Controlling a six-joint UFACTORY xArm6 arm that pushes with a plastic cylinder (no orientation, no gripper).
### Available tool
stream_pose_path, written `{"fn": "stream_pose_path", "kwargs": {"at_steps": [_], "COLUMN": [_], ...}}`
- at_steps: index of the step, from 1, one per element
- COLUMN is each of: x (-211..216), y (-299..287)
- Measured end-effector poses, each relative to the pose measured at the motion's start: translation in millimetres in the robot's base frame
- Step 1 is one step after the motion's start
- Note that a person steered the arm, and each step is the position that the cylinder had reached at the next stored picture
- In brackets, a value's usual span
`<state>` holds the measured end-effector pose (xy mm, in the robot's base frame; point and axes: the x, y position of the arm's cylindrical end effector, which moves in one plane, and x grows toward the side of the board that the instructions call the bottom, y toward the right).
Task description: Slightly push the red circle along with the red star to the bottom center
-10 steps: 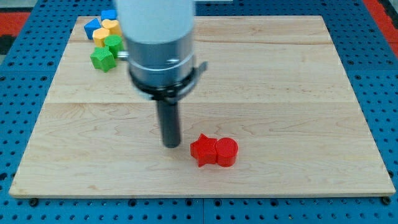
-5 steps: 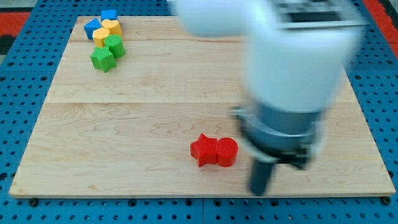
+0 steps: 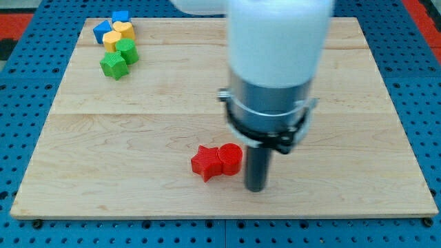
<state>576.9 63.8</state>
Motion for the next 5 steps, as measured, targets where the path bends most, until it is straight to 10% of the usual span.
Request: {"fn": "stream_pose_path", "kwargs": {"at_steps": [5], "x": [-48.1], "y": [-16.4]}}
